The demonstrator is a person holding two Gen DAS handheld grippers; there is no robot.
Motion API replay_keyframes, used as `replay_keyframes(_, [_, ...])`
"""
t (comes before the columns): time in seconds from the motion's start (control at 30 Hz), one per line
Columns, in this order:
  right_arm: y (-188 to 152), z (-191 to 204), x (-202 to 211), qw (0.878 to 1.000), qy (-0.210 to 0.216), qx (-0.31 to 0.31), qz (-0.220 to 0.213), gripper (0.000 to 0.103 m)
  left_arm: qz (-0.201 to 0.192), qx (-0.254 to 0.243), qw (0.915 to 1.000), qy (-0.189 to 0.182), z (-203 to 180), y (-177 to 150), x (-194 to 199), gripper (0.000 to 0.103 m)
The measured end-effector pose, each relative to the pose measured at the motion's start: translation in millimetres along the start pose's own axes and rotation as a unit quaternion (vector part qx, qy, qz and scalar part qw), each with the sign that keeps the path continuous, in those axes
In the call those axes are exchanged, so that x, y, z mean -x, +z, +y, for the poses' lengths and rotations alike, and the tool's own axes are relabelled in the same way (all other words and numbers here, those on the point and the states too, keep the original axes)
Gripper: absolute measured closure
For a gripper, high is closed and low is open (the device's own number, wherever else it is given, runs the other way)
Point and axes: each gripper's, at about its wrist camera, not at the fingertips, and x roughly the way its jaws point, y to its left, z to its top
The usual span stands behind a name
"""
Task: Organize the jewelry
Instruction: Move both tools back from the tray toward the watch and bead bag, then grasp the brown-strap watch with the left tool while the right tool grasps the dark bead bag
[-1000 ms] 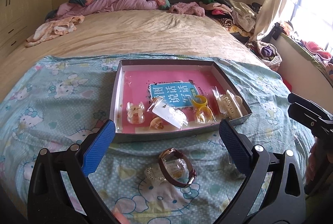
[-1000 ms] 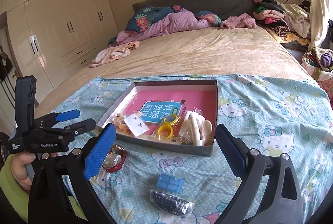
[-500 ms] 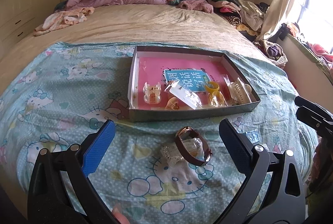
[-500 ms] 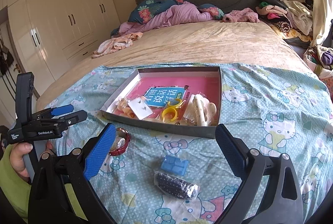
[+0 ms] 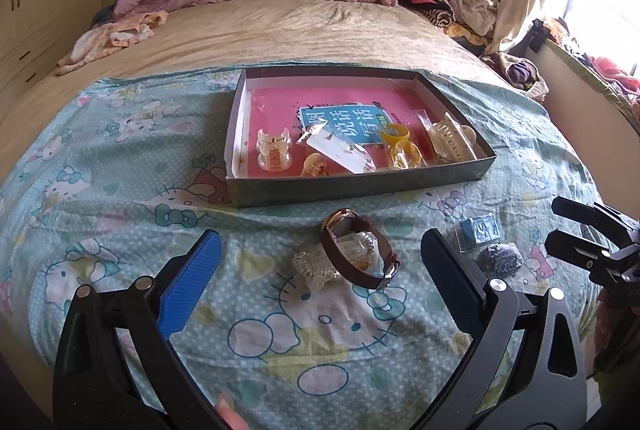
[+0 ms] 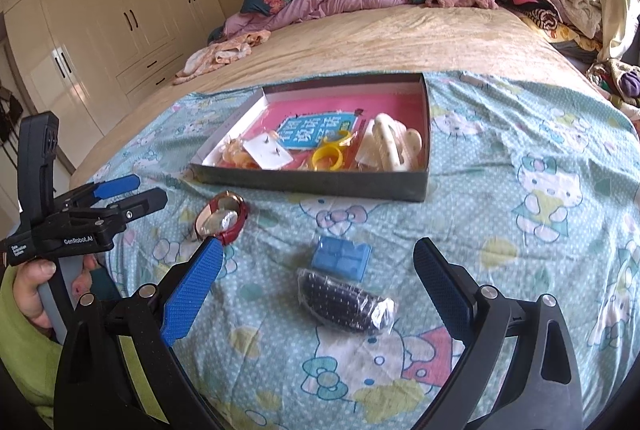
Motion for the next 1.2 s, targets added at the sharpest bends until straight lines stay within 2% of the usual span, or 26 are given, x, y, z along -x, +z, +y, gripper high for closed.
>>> replay_keyframes(0.67, [-50,-11,-40,0.996,0.008,-0.053,0.071,0.008,0.038,-0.032,0.9987,0.01,-22,-14,-26,0.01])
replay_keyframes(0.83, [-51,-9,-51,0.997,-0.004,-0.056,0.059,0.009,0.046,-0.036,0.9982,0.013,-26,-15,-38,0.01])
replay_keyframes(0.93, [-50,-8,-58,0.997,-0.011,-0.051,0.048,0.013,0.053,-0.037,0.9978,0.016,-27,-14,-46,0.01])
replay_keyframes(1.07, [-48,-6,-63,0.999,-0.025,-0.03,0.036,0.027,0.06,-0.035,0.9975,0.013,-28,-13,-56,0.01])
replay_keyframes(1.2, [-48,-6,-64,0.999,-0.022,-0.012,0.022,0.028,0.064,-0.033,0.9972,0.017,-28,-10,-66,0.01])
